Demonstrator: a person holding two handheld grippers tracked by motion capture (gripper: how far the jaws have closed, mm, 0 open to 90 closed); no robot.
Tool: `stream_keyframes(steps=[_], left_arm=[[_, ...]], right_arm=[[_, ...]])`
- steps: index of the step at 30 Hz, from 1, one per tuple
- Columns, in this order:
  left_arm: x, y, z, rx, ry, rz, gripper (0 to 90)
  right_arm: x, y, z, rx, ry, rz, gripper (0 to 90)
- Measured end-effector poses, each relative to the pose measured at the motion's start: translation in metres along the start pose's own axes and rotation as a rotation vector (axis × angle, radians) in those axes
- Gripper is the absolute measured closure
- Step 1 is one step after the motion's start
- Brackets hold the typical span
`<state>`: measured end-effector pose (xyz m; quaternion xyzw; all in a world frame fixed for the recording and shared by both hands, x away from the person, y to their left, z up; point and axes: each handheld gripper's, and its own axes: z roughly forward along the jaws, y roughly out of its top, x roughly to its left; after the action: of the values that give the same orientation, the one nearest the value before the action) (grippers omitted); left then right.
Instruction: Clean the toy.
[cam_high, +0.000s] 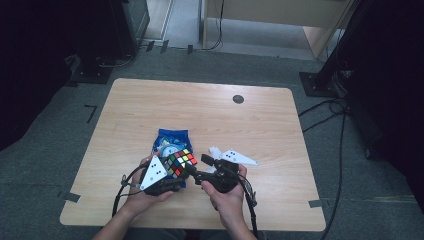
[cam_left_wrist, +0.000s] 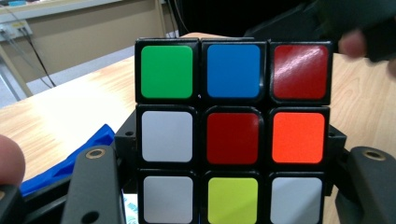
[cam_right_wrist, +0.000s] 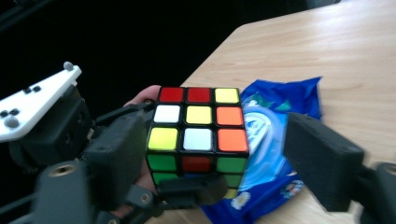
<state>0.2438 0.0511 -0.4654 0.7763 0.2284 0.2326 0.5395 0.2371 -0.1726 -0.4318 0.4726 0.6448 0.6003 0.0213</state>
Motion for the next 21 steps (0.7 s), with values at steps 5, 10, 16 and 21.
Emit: stream_keyframes(steps=[5, 10, 16, 21], left_arm=[[-0.0051, 0.0013, 0.0005, -0.003, 0.005, 0.028, 34.0], [-0.0085, 0.0005, 0.0028, 0.006, -0.004, 0.038, 33.9], [-0.0072, 0.0, 0.0047, 0.008, -0.033, 0.016, 33.7], [-0.0031, 0.0005, 0.0044, 0.027, -0.061, -0.002, 24.4]], right_arm=[[-0.0006, -0.0084, 0.0108, 0.045, 0.01, 0.042, 23.2], [0.0023, -0.0117, 0.0129, 0.057, 0.007, 0.043, 33.8], [-0.0006, -0.0108, 0.0123, 0.072, 0.002, 0.076, 34.5], [-0.006, -0.0053, 0.0052, 0.046, -0.022, 0.081, 34.6]])
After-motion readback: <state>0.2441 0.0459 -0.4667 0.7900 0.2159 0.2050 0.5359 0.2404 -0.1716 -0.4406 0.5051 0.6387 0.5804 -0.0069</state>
